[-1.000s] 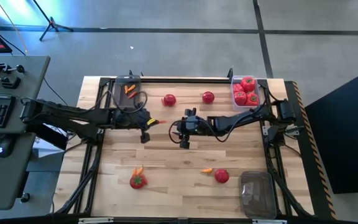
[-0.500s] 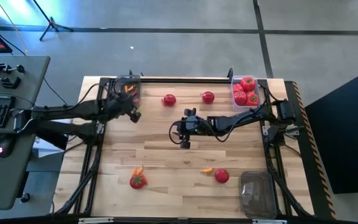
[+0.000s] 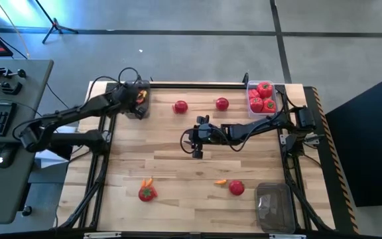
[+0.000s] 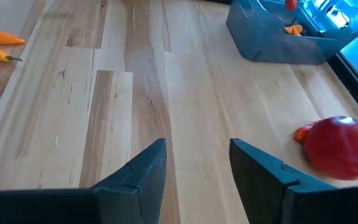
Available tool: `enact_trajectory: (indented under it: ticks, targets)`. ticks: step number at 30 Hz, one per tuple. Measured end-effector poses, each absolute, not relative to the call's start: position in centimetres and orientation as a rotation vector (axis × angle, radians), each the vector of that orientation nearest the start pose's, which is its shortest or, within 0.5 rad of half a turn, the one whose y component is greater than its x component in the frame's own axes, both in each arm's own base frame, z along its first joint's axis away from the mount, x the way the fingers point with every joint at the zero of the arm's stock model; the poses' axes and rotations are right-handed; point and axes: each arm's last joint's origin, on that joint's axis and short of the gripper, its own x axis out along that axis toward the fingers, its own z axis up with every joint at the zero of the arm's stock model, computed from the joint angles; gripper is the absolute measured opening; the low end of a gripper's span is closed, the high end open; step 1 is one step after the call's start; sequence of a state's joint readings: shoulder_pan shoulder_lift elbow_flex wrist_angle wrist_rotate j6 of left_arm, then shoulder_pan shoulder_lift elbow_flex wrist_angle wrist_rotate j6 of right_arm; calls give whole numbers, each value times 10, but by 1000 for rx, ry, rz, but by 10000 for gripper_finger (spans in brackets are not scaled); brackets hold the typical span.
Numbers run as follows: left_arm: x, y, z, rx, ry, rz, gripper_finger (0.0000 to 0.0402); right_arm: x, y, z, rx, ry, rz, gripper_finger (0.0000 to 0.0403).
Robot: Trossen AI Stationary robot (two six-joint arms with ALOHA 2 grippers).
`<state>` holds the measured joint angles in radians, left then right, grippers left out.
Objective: Sort produce into baskets
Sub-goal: Put the orange chili pepper into the top black bin
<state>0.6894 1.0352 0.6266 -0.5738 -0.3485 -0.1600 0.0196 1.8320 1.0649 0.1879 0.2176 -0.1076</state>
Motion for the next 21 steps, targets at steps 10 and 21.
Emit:
enact_trajectory:
  ticks: [10,21]
  targets:
    - [143,146,194,-253,1023,930,8,385,2,177,-93,602,-185,167]
    - [148,146,191,-207,1040,910,96,382,2,173,-82,658,-189,167]
